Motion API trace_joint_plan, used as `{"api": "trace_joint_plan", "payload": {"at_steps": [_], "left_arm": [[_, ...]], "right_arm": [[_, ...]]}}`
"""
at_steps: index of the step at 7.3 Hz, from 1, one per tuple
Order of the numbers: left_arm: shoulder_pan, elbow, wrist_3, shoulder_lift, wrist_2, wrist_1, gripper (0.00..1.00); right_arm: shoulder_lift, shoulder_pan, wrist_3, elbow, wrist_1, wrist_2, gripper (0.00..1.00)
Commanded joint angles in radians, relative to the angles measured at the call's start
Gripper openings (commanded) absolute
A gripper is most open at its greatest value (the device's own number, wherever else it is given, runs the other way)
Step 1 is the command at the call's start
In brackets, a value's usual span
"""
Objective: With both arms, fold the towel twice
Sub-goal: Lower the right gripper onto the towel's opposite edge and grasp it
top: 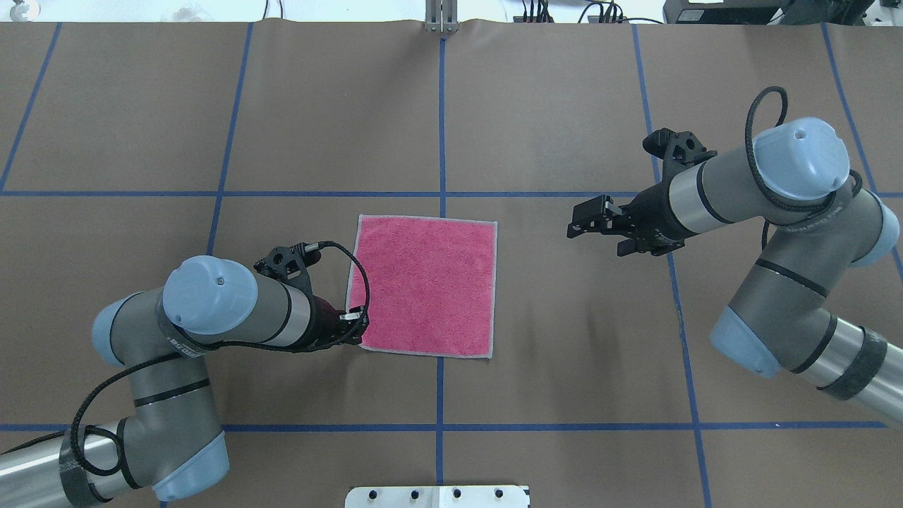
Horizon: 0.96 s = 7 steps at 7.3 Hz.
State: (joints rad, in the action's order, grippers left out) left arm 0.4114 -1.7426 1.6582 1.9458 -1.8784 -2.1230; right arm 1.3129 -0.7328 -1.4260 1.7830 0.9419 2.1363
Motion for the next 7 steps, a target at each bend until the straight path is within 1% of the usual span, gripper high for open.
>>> {"api": "trace_joint_plan", "payload": {"at_steps": [1,2,3,4,5,6,7], "left_arm": [[-0.002,-0.006,0.030,0.007,-0.001,0.000,0.00],[-0.002,-0.015,0.032,0.007,-0.001,0.002,0.00],[0.000,-0.017,0.040,0.007,-0.001,0.000,0.00],[-0.002,-0.017,0.040,0.007,0.001,0.000,0.00],[-0.002,-0.015,0.040,0.007,0.001,0.000,0.00],[-0.002,-0.015,0.040,0.007,0.001,0.000,0.00],[0.000,-0.014,0.040,0.005,-0.001,0.000,0.00]], "right_arm": [[-0.023,0.042,-0.083,0.001,0.003,-0.002,0.98],[-0.073,0.108,-0.176,-0.002,0.035,-0.059,0.98],[-0.125,0.162,-0.182,-0.007,0.114,-0.129,0.98],[-0.159,0.193,-0.183,-0.008,0.162,-0.166,0.98],[-0.164,0.219,-0.188,-0.008,0.164,-0.170,0.98],[-0.162,0.255,-0.198,-0.008,0.166,-0.202,0.98],[-0.175,0.286,-0.218,-0.010,0.170,-0.222,0.95]]}}
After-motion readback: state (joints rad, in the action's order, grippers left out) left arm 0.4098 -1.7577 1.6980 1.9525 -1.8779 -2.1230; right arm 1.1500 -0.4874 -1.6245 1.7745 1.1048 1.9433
